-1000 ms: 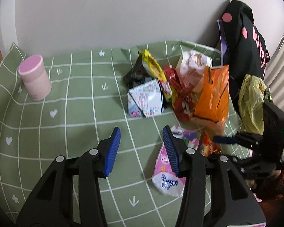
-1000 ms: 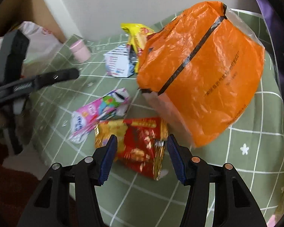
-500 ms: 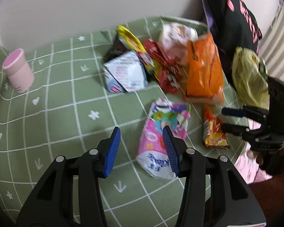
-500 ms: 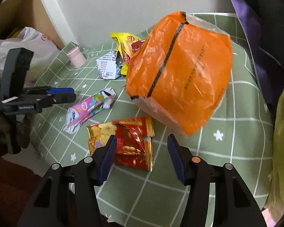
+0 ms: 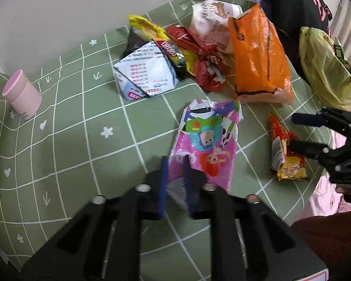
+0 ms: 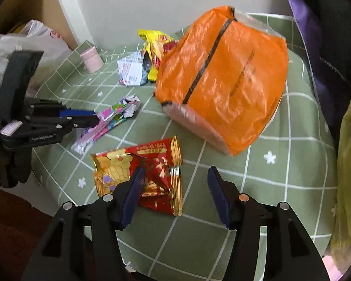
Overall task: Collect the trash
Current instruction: 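Grasp the pink candy wrapper with the left gripper, then grasp the red-gold candy packet with the right gripper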
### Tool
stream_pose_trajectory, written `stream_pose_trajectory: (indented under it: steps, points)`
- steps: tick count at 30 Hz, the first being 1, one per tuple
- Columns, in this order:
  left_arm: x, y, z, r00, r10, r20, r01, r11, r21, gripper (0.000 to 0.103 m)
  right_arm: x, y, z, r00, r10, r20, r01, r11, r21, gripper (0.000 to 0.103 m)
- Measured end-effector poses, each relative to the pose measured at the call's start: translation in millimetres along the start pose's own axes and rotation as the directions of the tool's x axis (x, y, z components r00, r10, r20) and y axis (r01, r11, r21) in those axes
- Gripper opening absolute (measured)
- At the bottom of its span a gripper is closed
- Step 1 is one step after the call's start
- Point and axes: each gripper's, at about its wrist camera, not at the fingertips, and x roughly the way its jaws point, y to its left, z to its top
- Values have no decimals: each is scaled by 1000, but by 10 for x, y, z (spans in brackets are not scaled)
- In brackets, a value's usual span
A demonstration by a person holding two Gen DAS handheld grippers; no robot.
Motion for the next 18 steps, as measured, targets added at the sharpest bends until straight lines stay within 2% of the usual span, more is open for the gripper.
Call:
stream_pose_trajectory:
  steps: [2, 5, 8, 12, 15, 18]
  points:
    - [-2, 47, 19, 1000, -9, 6, 9, 1000, -16, 6, -85, 24, 44, 1000, 0, 22, 0, 1000, -12, 53]
    - [-35, 123, 46, 1000, -7, 24, 8, 999, -35, 5, -268, 128, 51, 995, 81, 57, -76, 993, -88, 53]
    - [-87, 226, 89, 999, -12, 46, 16, 996, -84, 5, -329, 268, -45, 992, 123, 24, -116, 975, -191, 53]
    - [-208, 362, 123, 992, -85, 88, 98, 983, -157, 5, -185, 366, -200, 999, 43, -31, -50, 955, -292, 53]
    - [-301, 442, 109, 990, -84, 110, 104, 977, -184, 6, -87, 376, -90, 1000, 25, 10, -22, 964, -266, 53]
    - [-386, 513, 64, 990, -61, 128, 87, 974, -208, 14, 38, 355, 136, 997, 70, 32, -63, 980, -188, 53]
